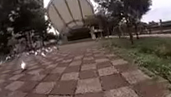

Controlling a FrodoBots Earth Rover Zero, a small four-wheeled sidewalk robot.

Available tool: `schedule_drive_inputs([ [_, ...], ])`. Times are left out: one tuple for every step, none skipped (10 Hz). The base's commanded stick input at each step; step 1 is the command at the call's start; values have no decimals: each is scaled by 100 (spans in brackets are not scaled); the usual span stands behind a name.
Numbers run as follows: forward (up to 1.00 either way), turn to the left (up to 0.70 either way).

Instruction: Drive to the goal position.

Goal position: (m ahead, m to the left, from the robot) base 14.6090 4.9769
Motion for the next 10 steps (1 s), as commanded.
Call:
schedule_drive_inputs([
  [70, 0],
  [70, 0],
  [70, 0],
  [70, 0],
  [70, 0],
  [70, 0],
  [70, 0],
  [70, 0],
  [70, 0],
  [70, 0],
])
